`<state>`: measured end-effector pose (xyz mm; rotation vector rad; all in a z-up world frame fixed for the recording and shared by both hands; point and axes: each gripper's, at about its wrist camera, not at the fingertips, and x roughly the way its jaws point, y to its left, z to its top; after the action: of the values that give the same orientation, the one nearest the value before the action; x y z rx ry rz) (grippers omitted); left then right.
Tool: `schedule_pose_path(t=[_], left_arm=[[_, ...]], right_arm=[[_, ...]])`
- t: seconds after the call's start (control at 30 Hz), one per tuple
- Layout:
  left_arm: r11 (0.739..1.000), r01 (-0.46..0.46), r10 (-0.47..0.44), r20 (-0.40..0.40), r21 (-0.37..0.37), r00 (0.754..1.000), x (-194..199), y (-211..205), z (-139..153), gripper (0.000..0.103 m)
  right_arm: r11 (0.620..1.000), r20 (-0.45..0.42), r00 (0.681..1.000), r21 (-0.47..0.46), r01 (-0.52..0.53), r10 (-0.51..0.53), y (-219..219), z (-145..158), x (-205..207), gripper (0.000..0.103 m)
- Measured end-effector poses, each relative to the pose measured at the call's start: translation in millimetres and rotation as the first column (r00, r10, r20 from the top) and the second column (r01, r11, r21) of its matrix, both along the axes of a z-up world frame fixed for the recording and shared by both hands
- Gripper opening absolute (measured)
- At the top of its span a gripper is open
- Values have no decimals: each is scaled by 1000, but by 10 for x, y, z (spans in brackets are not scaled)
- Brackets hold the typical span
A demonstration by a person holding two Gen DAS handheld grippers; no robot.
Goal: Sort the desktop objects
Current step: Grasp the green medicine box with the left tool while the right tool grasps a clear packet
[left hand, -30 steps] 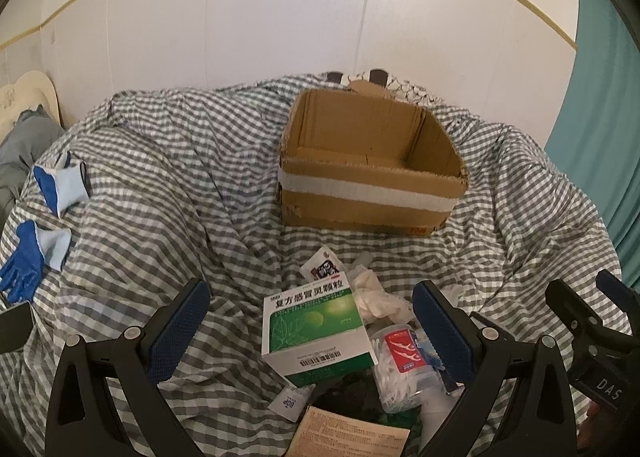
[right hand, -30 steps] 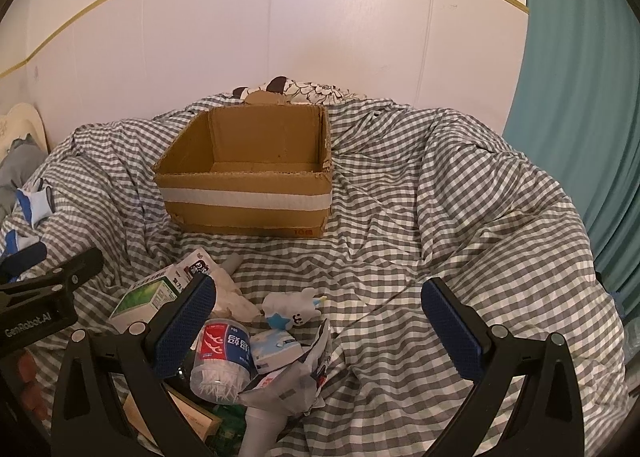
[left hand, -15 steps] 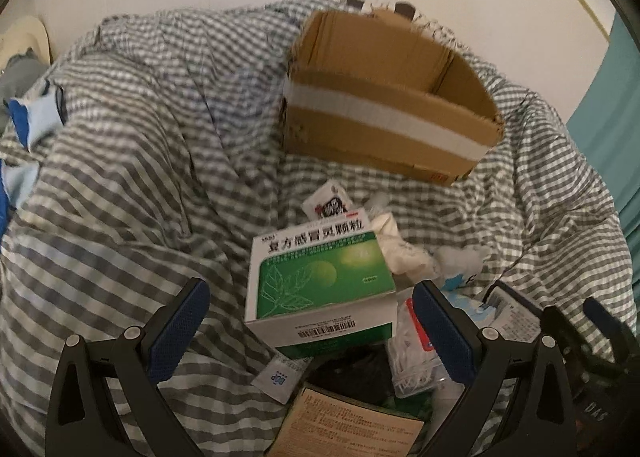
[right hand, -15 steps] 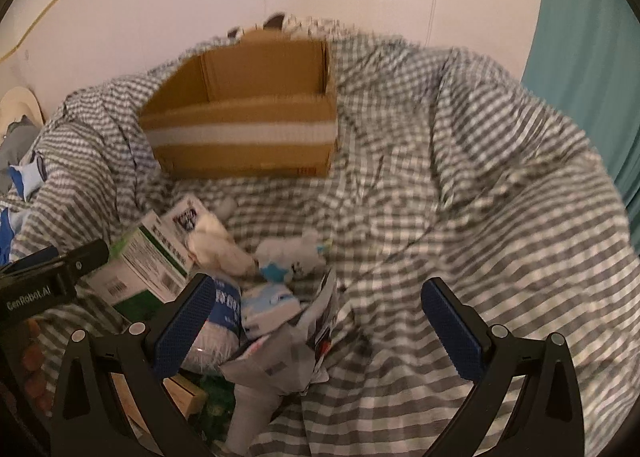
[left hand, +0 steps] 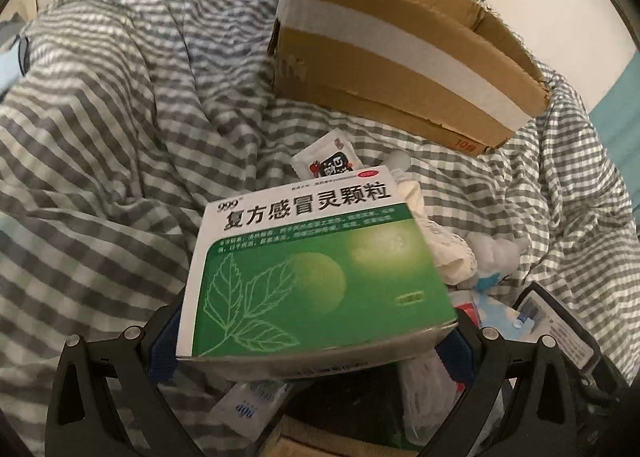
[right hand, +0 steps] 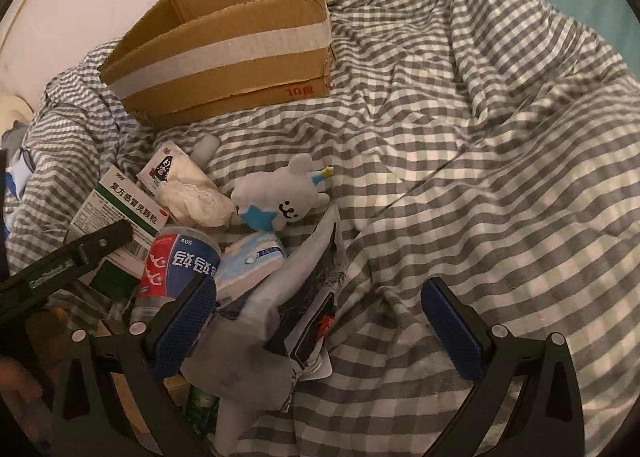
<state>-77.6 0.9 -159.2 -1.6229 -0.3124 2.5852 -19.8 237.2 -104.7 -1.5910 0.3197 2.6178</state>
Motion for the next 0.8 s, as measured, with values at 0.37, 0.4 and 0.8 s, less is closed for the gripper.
schedule_pose_path(t=[0.37,0.4,0.8], left_arm=[[999,52,-53,-75,-9,996,103,-21,151,97],[999,47,-48,-91,-11,995,128,-42,200,97],[1000,16,-21,-284,-19,958,324,-223,903,97]], right_arm=[[997,9,997,-24,-79,79,-86,77,33,23],[997,-5,997,-9,-81,81,-94,126,53,21],[990,-145,983,94,-101,114,-230,811,284,17]])
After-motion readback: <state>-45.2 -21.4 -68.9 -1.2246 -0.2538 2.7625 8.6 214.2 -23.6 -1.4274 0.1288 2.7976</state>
